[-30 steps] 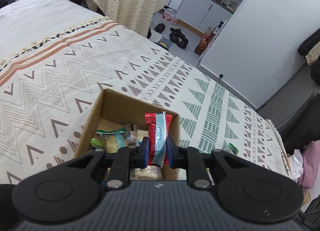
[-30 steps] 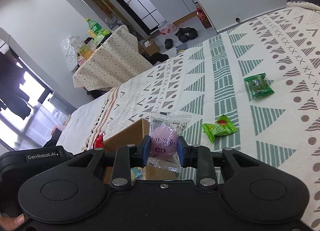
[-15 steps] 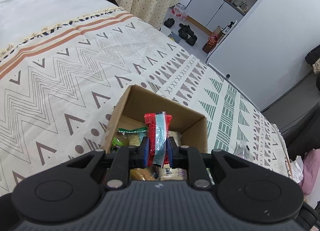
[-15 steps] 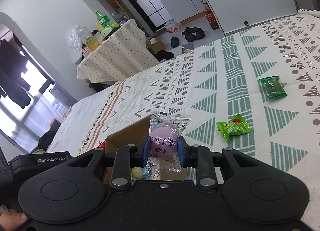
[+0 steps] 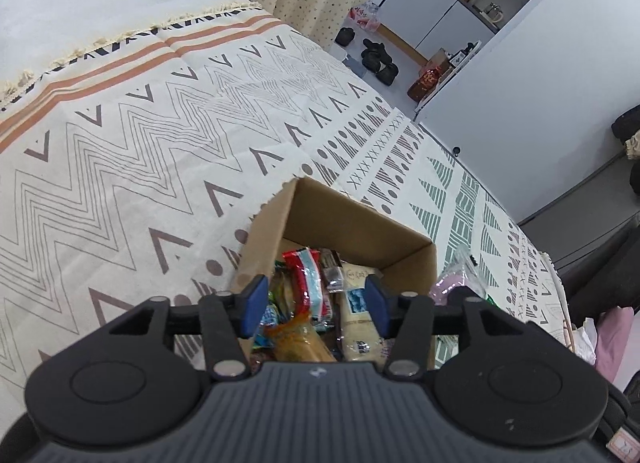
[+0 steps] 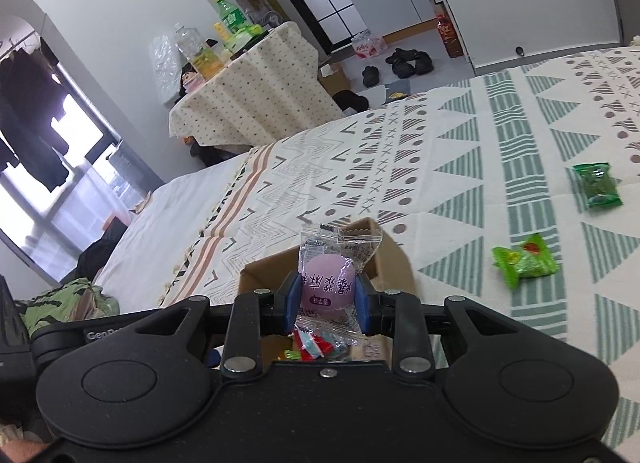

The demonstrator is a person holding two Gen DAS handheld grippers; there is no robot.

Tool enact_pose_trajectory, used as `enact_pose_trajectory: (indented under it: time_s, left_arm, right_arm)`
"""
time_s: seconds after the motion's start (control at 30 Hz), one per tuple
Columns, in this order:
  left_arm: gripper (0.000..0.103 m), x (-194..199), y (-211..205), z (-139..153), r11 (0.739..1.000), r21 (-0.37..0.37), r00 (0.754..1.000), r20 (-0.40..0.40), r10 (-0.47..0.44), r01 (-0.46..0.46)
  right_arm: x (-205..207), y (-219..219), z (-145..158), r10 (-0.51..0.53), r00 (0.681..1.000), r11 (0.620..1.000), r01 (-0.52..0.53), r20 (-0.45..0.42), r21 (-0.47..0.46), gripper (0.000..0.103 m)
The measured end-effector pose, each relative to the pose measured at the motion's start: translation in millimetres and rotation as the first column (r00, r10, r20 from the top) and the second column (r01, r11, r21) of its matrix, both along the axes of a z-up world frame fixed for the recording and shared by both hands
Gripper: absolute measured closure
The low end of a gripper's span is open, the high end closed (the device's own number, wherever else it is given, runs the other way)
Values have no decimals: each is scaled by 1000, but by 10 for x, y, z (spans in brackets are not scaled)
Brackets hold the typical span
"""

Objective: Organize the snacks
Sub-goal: 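Open the right gripper to drop the pink candy into the box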

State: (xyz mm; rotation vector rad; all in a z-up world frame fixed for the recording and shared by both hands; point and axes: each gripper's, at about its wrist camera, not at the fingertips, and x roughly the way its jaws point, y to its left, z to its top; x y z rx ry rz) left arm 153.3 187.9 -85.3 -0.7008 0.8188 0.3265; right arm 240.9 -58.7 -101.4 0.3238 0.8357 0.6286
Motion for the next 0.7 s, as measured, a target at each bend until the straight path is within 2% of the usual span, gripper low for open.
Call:
enact_pose_trajectory:
  time_s: [0.2,0.37,0.47,0.53,0.57,0.6,0.63,0.7]
  left_arm:
    - [41,-39,147,-19,1000,-13,1000,-1,-13,13]
    - [40,-76,275,-38,999,-28,1000,-4,-18,18]
    - [38,-99,321,-30,999,-26,1000,-8,-30,30]
    - [35,-117,348,-25,999,-29,999,-12,-33,33]
    - [34,-130,361,-21,999,-29,999,-13,-34,34]
    - [31,-142,369,-13,999,-26,999,-13,-37,37]
    - [31,-155,376,-8,999,-22,999,-15,-37,37]
    - [27,-176,378,9,999,-18,999,-19,-38,38]
  right_arm:
    - [-6,225,-4,10,1000,1000,-10,-13,-11,75]
    - [-35,402,-5,17,1000,1000,-17,-18,-16,75]
    - [-67,463,-1,22,1000,1000,-22,-14,12,73]
    - [-92,470,17,22,1000,998,-22,-4,62,63]
    - [-99,471,23,24,1000,996,-23,-5,82,55]
    - [-108,472,32,13,1000,996,-13,-7,90,40]
    - [-125,458,41,0,1000,996,1,-5,92,34]
    - [-146,426,54,-16,1000,996,17,-11,86,33]
